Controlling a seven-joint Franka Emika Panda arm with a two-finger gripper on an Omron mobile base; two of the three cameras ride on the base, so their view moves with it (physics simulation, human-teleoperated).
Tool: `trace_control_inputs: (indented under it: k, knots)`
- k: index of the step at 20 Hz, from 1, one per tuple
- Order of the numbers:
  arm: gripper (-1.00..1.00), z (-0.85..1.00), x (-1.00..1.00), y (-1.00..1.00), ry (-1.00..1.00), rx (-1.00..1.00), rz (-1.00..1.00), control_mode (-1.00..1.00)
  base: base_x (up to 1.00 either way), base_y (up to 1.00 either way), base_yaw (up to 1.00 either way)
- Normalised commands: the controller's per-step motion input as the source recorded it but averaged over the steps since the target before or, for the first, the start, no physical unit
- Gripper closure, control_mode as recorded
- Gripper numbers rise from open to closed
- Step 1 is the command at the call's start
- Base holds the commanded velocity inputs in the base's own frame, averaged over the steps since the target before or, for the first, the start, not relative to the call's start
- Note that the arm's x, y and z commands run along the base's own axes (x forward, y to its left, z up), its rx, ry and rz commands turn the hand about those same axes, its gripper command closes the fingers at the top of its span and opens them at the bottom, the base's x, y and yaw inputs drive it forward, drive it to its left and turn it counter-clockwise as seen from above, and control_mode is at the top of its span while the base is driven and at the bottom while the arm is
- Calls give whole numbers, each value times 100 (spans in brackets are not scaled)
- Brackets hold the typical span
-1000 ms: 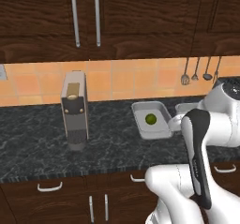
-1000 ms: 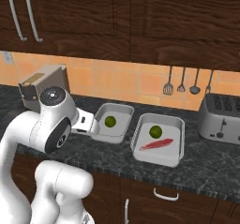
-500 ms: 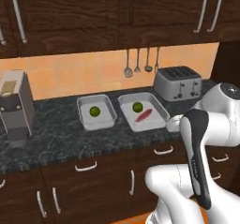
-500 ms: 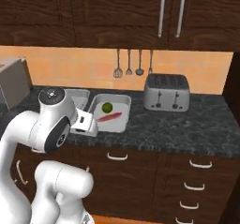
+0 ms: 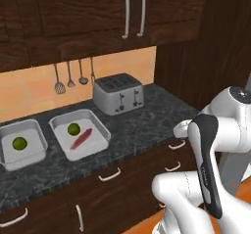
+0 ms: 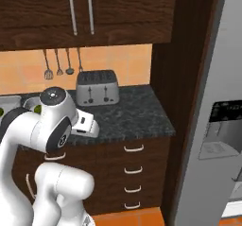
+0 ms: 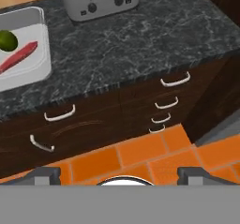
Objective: Place one lime and one steak in each tupperware on the nearby counter, to pack two identical lunches.
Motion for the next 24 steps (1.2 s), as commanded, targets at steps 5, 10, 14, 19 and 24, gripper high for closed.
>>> trace_control_inputs:
  k: [5,10,14,19,24]
  knots:
    - [-100,0,0,0,0,0,0,100,8,-91,-42]
    - [-100,0,0,0,0,0,0,100,35,-98,-31]
    - [-100,0,0,0,0,0,0,100,32,-100,-30]
    - [-100,0,0,0,0,0,0,100,39,-79,-12]
    - [-100,0,0,0,0,0,0,100,58,-63,19]
